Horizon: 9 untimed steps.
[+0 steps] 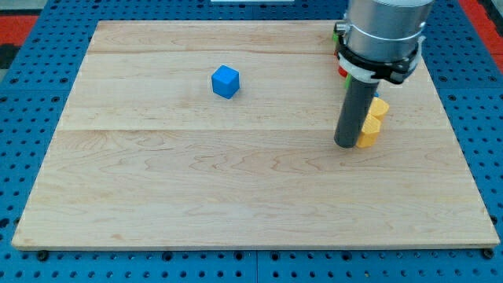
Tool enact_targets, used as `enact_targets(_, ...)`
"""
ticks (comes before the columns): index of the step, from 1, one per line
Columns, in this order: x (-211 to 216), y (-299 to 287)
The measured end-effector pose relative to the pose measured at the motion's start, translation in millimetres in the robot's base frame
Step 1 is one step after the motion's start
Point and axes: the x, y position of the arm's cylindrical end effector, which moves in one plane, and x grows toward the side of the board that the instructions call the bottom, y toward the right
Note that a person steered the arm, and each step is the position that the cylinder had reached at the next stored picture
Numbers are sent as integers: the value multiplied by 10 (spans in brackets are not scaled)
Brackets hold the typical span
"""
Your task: Place the arm right to the yellow heart
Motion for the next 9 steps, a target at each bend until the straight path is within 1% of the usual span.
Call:
enact_targets(2, 113, 88)
enact_targets(3, 383, -146)
enact_targets(4, 665, -142)
enact_targets(5, 472, 270)
enact_targets(6, 40, 736)
enact_targets(7, -265, 1067)
enact_targets(8, -457, 1012)
enact_targets(9, -457, 1010)
